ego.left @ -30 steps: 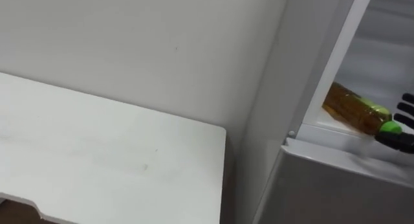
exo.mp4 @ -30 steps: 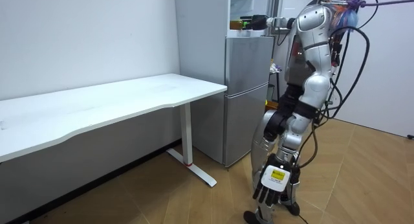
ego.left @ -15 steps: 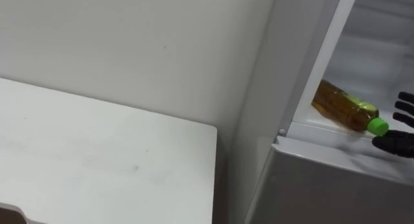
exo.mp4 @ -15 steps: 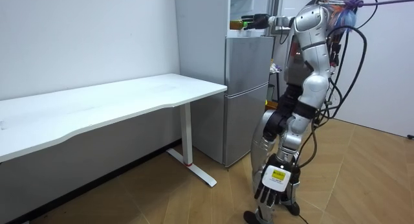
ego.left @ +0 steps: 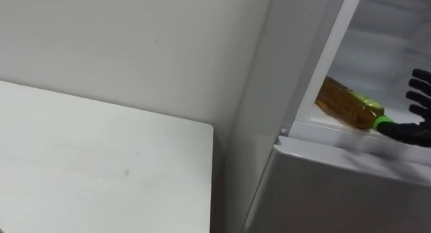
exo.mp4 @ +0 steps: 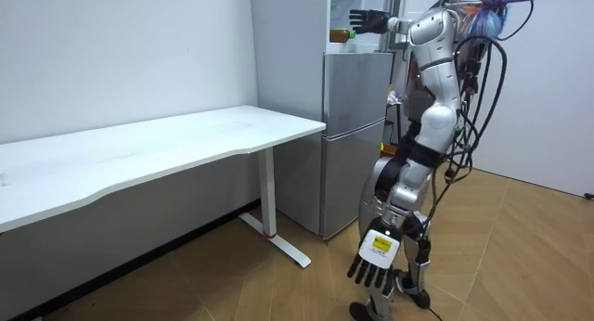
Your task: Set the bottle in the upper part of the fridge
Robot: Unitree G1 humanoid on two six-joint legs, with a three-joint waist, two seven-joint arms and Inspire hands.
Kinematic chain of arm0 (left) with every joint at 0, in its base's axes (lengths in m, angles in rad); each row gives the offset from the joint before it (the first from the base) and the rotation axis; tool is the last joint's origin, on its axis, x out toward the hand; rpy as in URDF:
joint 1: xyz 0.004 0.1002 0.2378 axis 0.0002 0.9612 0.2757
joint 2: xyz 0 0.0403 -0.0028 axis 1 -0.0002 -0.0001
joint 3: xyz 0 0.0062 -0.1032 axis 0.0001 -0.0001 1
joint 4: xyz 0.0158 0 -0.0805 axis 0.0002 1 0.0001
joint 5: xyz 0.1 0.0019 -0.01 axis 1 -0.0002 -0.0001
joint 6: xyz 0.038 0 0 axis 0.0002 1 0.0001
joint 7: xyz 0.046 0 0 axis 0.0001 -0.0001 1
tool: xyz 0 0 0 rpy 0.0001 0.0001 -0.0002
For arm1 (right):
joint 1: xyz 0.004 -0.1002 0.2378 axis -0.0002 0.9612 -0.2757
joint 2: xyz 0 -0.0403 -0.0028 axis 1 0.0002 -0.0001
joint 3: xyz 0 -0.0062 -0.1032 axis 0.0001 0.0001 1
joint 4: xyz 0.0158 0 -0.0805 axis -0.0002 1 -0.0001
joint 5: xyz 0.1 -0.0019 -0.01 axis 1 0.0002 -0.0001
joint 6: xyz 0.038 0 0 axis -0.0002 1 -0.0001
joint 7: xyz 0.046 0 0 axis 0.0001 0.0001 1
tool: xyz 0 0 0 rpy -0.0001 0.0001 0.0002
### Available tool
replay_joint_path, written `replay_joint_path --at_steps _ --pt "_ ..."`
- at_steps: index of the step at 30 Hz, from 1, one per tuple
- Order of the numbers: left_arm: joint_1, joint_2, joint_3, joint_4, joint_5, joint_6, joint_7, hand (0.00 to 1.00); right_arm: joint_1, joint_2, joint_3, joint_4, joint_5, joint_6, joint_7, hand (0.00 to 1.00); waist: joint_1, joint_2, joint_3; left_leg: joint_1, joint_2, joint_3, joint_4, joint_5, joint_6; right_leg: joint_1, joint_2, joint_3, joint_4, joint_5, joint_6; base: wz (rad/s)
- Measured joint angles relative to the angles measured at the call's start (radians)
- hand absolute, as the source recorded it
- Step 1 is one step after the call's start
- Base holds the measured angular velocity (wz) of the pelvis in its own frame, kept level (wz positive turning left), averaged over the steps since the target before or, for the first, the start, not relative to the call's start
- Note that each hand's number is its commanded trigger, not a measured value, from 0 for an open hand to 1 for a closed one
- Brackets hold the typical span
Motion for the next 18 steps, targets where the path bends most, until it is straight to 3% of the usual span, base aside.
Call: replay_joint_path --at_steps 4,8,11,18 --pt "-0.006 -0.027 -0.017 0.000 -0.001 0.001 0.016 0.00 0.043 0.059 -0.024 -0.109 0.019 -0.003 -0.052 0.00 -0.021 0.038 0.0012 0.006 0.000 0.006 -0.003 0.000 0.000 -0.001 -0.001 0.006 0.003 0.000 0.000 -0.05" --pt "0.004 -0.063 -0.017 -0.012 -0.002 0.002 0.023 0.00 0.087 0.118 -0.062 -0.167 0.021 -0.007 -0.089 0.00 -0.040 0.056 0.0006 0.021 -0.001 0.016 -0.019 0.004 0.000 -0.003 -0.005 0.019 0.013 -0.002 0.002 -0.06" --pt "0.003 -0.078 -0.017 -0.024 -0.001 0.002 0.020 0.00 0.128 0.152 -0.097 -0.191 0.020 -0.007 -0.122 0.00 -0.041 0.059 0.0010 0.018 0.000 0.029 -0.020 0.004 0.000 -0.015 -0.006 0.030 0.014 -0.002 0.002 -0.11" --pt "-0.002 -0.078 -0.017 -0.031 -0.002 -0.003 0.017 0.00 0.199 0.161 -0.107 -0.191 0.021 -0.012 -0.154 0.00 -0.046 0.052 0.0094 0.033 0.000 0.055 -0.024 0.003 0.002 -0.024 -0.007 0.056 0.015 -0.002 0.002 -0.11"
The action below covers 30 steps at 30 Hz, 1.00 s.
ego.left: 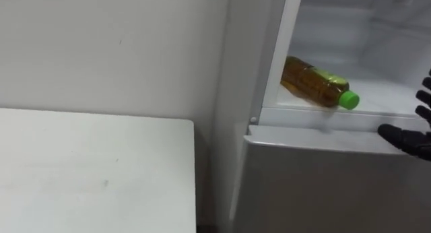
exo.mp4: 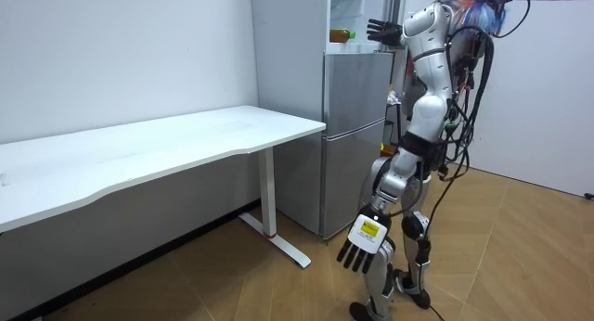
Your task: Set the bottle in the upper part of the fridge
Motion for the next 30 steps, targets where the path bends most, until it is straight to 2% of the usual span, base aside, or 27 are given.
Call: replay_joint_path --at_steps 3,8,10,12,16,19,25,30 --pt "0.001 -0.003 -0.001 0.003 -0.002 0.000 0.000 0.00 0.010 0.000 -0.001 0.000 0.018 0.000 -0.014 0.00 -0.005 0.001 0.0005 0.003 0.001 0.005 -0.004 -0.001 0.000 -0.001 0.000 0.004 0.000 0.000 0.000 -0.06" --pt "0.003 -0.006 -0.001 0.004 -0.014 0.002 0.015 0.00 0.044 0.005 -0.033 0.000 0.239 0.000 -0.042 0.00 -0.018 0.008 -0.0004 0.010 0.001 0.008 -0.015 0.000 0.000 0.004 0.000 0.006 0.000 0.000 0.000 0.00" --pt "0.005 -0.011 -0.001 0.004 -0.038 0.002 0.028 0.00 0.052 0.012 -0.049 0.002 0.283 0.000 -0.049 0.00 -0.020 0.015 -0.0007 0.011 0.001 0.011 -0.015 0.000 0.000 0.006 0.001 0.009 0.001 0.000 0.000 0.00" --pt "0.005 -0.014 0.000 0.002 -0.040 0.002 0.034 0.00 0.069 0.037 -0.085 0.001 0.315 -0.005 -0.048 0.00 -0.021 0.021 -0.0044 0.012 0.001 0.011 -0.015 0.000 0.000 0.004 0.001 0.010 0.001 0.000 0.000 0.00" --pt "0.008 -0.018 0.002 0.003 -0.040 0.002 0.033 0.00 0.125 0.111 -0.159 0.002 0.439 -0.035 -0.057 0.00 -0.018 0.033 -0.0080 0.021 0.001 0.016 -0.027 0.000 0.000 0.010 0.002 0.014 0.001 0.000 0.000 -0.01" --pt "0.017 -0.023 0.002 0.006 -0.040 0.002 0.034 0.00 0.166 0.145 -0.175 0.022 0.552 -0.049 -0.070 0.00 -0.022 0.038 -0.0065 0.023 0.000 0.017 -0.029 0.000 0.000 0.012 0.002 0.014 0.001 0.000 0.000 0.00" --pt "0.014 -0.030 0.002 0.030 -0.061 0.002 0.036 0.00 0.167 0.149 -0.199 0.191 0.720 -0.065 -0.070 0.00 -0.030 0.053 -0.0046 0.034 0.000 0.018 -0.030 0.000 0.000 0.020 0.001 0.023 0.000 -0.002 0.002 0.00" --pt "0.014 -0.038 0.025 0.031 -0.073 0.003 0.029 0.00 0.147 0.151 -0.230 0.313 0.788 -0.079 -0.070 0.00 -0.041 0.044 -0.0051 0.035 -0.002 0.021 -0.028 0.000 0.000 0.019 0.002 0.023 -0.017 -0.004 0.004 0.00"
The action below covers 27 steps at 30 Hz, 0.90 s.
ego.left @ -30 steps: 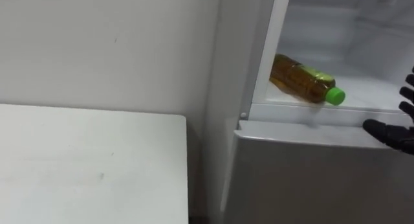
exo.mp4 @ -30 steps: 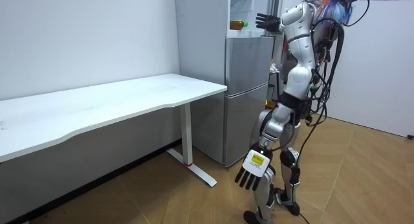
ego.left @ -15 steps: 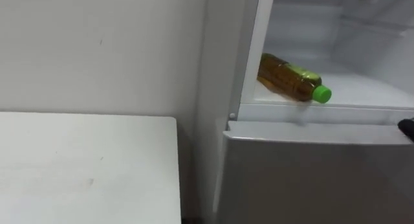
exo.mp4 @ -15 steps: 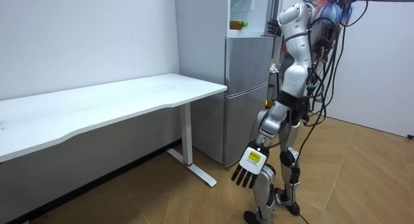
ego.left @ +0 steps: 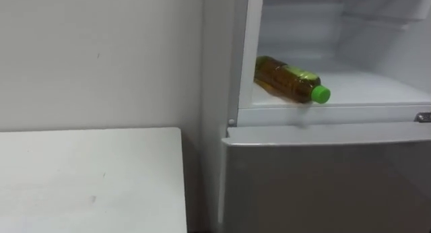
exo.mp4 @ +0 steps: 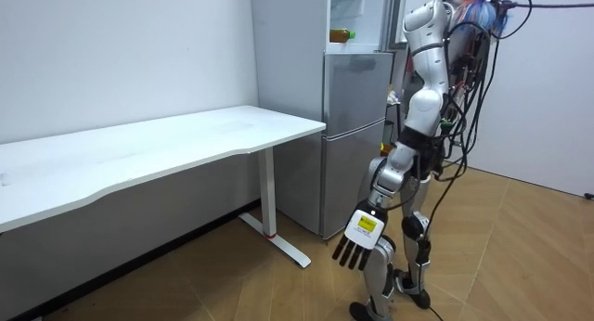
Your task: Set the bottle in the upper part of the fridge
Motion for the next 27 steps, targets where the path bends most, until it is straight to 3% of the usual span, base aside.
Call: replay_joint_path --at_steps 15,21,27 --pt "-0.001 -0.003 0.019 -0.012 -0.019 0.001 0.009 0.00 -0.060 -0.005 -0.095 0.115 0.037 -0.018 -0.119 0.00 -0.018 0.001 0.0008 -0.009 0.001 0.019 -0.002 0.000 -0.001 -0.021 0.002 0.021 -0.002 -0.001 0.002 -0.04" --pt "0.000 -0.001 0.048 -0.011 -0.037 0.001 0.022 0.00 -0.136 -0.051 -0.095 0.255 0.038 -0.017 -0.164 0.00 -0.029 0.001 0.0013 -0.011 0.001 0.020 -0.004 0.000 0.000 -0.022 0.002 0.025 -0.001 -0.003 0.003 0.00" --pt "0.005 0.000 0.048 -0.012 -0.036 0.001 0.018 0.00 -0.184 -0.124 -0.102 0.333 0.049 -0.018 -0.172 0.00 -0.054 -0.004 0.0007 -0.014 0.000 0.019 -0.004 0.000 0.000 -0.022 0.002 0.026 -0.001 -0.002 0.003 0.00"
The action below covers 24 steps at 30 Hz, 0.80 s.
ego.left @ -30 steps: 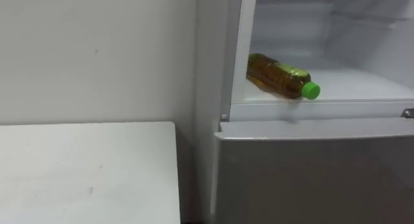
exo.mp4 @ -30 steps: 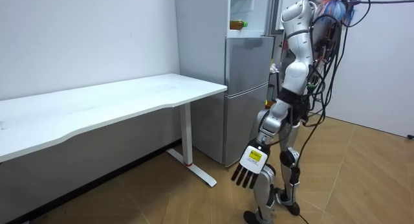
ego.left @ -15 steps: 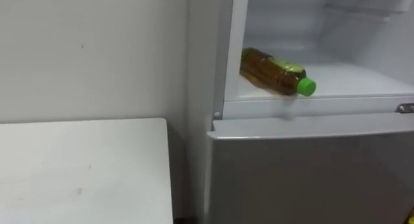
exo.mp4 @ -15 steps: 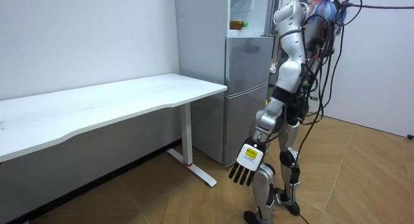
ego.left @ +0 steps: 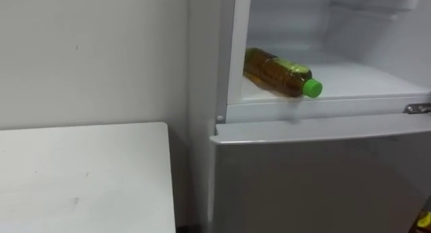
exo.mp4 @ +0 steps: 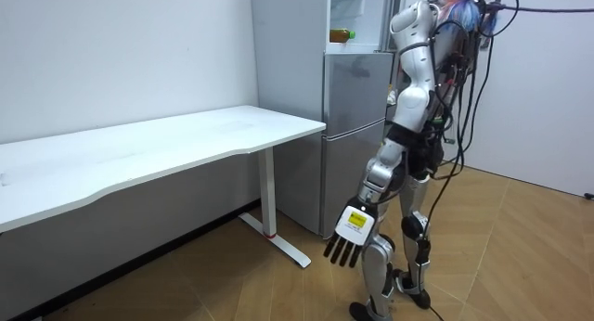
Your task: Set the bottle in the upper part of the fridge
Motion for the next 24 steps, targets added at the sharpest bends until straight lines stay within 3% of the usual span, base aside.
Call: replay_joint_path --at_steps 6,9,16,24 --pt "0.002 0.018 0.000 -0.019 0.002 0.000 -0.021 0.00 -0.039 -0.006 -0.021 -0.002 0.021 -0.018 -0.001 0.00 -0.011 -0.012 -0.0002 -0.003 0.000 0.002 0.000 0.000 0.000 -0.011 0.001 0.001 -0.001 0.000 0.000 -0.02" --pt "0.001 0.042 0.001 -0.027 0.011 -0.002 -0.024 0.00 -0.085 -0.025 -0.021 -0.003 0.025 -0.022 -0.013 0.00 -0.019 -0.013 -0.0015 -0.020 0.000 0.002 0.002 0.000 0.000 -0.027 0.001 0.002 0.002 0.001 -0.001 0.00" --pt "0.005 0.042 0.010 -0.052 0.013 -0.001 -0.024 0.00 -0.202 -0.047 -0.020 -0.013 0.023 -0.053 -0.020 0.00 -0.026 0.013 -0.0107 -0.034 0.002 0.002 0.004 0.000 0.000 -0.035 0.001 -0.003 0.008 0.003 -0.003 0.01" --pt "0.007 0.033 0.009 -0.067 0.115 -0.001 -0.044 0.00 -0.265 -0.047 -0.009 -0.069 0.021 -0.050 -0.010 0.00 -0.033 0.031 -0.0094 -0.031 0.002 0.000 0.002 0.001 0.000 -0.036 -0.001 -0.007 0.010 0.003 -0.003 0.01"
